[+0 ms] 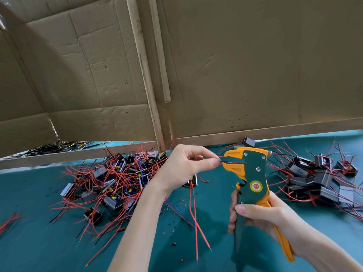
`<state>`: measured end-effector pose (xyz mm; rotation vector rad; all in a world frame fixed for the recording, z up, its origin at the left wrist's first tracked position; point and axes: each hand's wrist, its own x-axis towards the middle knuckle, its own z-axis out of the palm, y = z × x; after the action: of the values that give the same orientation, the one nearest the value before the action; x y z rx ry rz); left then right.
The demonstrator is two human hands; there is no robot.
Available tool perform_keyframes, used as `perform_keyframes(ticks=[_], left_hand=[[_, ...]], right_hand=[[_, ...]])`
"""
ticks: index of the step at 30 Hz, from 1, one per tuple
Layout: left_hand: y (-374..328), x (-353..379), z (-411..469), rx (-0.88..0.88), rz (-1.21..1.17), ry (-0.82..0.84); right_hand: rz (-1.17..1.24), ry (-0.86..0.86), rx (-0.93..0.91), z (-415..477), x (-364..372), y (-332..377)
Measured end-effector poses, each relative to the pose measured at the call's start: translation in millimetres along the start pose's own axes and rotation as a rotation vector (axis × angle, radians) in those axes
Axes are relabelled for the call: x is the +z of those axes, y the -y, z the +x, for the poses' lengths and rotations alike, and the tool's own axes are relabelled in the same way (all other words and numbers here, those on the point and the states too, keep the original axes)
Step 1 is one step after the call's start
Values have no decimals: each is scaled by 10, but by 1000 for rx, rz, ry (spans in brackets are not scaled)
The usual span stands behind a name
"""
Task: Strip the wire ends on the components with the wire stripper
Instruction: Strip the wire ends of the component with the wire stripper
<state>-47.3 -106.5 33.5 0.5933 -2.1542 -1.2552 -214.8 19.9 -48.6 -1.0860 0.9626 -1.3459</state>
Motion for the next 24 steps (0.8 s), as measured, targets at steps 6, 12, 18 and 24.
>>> perform_keyframes(ticks=[6, 12, 18, 24], left_hand=[[-10, 28, 13, 8, 12, -7], [8, 40, 26, 12, -20, -40], [-9, 50, 21, -3, -1, -45], [-14, 70, 28, 17, -6, -52]], right_hand=[[-18, -6, 0, -3, -33, -1], [-10, -8, -3, 17, -41, -16], [-17, -13, -1, 17, -53, -10], [-13, -7, 2, 13, -62, -32]])
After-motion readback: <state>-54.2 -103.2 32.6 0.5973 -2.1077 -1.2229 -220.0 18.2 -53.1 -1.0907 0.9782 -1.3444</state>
